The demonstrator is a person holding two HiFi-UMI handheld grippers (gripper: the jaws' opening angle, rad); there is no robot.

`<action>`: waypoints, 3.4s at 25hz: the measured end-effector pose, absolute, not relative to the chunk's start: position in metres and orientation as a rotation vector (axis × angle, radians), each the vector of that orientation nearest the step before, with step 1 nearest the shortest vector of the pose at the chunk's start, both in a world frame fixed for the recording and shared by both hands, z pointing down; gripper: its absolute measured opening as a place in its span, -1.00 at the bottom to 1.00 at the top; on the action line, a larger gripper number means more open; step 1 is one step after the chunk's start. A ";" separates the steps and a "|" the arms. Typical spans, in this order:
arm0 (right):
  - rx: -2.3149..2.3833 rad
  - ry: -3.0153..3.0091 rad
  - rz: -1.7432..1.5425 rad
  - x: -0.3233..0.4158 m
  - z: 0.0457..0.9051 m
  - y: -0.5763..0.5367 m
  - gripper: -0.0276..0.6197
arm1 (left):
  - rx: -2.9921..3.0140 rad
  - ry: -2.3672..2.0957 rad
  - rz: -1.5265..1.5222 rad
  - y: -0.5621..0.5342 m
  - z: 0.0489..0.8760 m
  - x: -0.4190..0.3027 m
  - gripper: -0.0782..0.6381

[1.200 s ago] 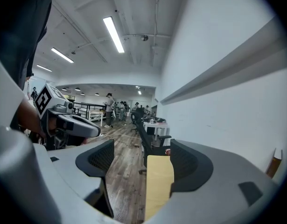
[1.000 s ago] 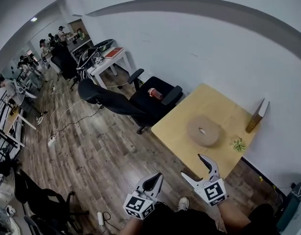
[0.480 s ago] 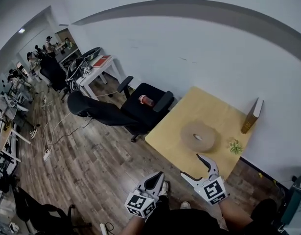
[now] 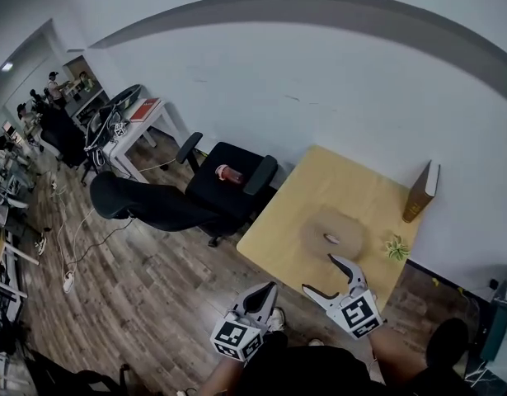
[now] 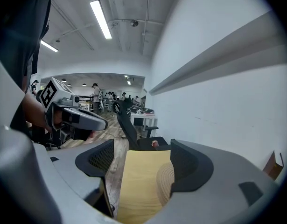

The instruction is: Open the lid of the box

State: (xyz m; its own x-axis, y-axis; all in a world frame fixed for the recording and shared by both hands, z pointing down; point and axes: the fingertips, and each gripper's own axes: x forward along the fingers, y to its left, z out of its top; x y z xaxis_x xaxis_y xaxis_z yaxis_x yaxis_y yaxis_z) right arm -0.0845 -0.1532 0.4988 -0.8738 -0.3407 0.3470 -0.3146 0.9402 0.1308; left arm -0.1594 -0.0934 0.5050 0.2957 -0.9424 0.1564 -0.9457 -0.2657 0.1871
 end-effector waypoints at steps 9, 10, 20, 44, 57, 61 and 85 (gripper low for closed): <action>0.547 -2.670 -0.048 -0.127 0.517 -0.177 0.32 | 2.409 -1.606 0.028 -0.134 0.508 -0.201 -0.73; 0.562 -2.666 -0.051 -0.130 0.517 -0.179 0.32 | 2.419 -1.587 0.026 -0.137 0.508 -0.204 -0.73; 0.748 -2.544 0.056 -0.148 0.544 -0.209 0.28 | 2.506 -1.436 0.002 -0.174 0.513 -0.239 -0.73; 0.409 -1.957 0.137 -0.102 0.688 -0.276 0.28 | 2.362 -1.515 -0.025 -0.229 0.556 -0.292 -0.73; 0.277 -1.820 0.110 -0.102 0.718 -0.283 0.09 | 2.342 -1.497 0.011 -0.221 0.569 -0.282 -0.73; 0.288 -1.821 0.092 -0.102 0.716 -0.281 0.07 | 2.355 -1.486 0.012 -0.221 0.568 -0.280 -0.73; 0.575 -1.819 -0.022 -0.026 0.643 -0.234 0.03 | 2.508 -1.231 0.049 -0.242 0.559 -0.192 -0.73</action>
State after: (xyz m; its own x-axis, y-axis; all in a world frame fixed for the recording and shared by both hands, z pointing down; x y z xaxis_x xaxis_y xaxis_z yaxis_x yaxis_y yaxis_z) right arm -0.0258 -0.2340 0.6429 -0.2102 -0.3935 0.8950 -0.3712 0.8790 0.2992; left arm -0.1922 -0.2416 0.5587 0.6230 -0.7610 0.1806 -0.7730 -0.5639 0.2906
